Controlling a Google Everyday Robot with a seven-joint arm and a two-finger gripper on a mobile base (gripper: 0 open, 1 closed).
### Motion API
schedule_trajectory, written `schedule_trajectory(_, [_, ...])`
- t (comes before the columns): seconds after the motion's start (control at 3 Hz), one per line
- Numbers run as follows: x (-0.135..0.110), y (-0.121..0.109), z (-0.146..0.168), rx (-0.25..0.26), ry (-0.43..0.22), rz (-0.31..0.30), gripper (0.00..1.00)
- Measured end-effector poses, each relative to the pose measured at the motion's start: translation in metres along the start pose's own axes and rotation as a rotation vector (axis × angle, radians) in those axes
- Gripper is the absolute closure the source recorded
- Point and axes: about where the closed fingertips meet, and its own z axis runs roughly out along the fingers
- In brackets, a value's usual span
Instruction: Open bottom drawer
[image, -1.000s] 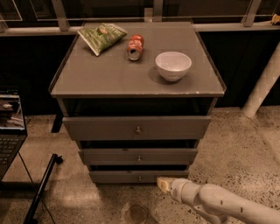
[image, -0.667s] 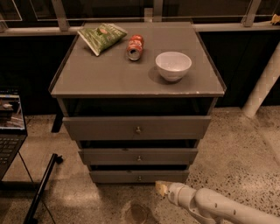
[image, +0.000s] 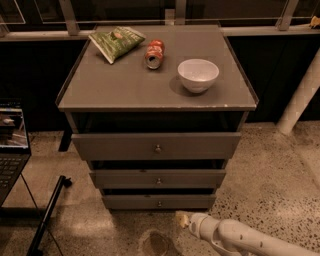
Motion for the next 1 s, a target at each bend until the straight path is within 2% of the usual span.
schedule_trajectory(0.33, [0.022, -0.009, 0.019, 0.025, 0.038, 0.047, 1.00])
schedule_trajectory(0.67, [0.033, -0.028, 0.041, 0.035, 0.046, 0.079, 1.00])
schedule_trajectory(1.0, [0.036, -0.046, 0.058, 0.020, 0.053, 0.090, 1.00])
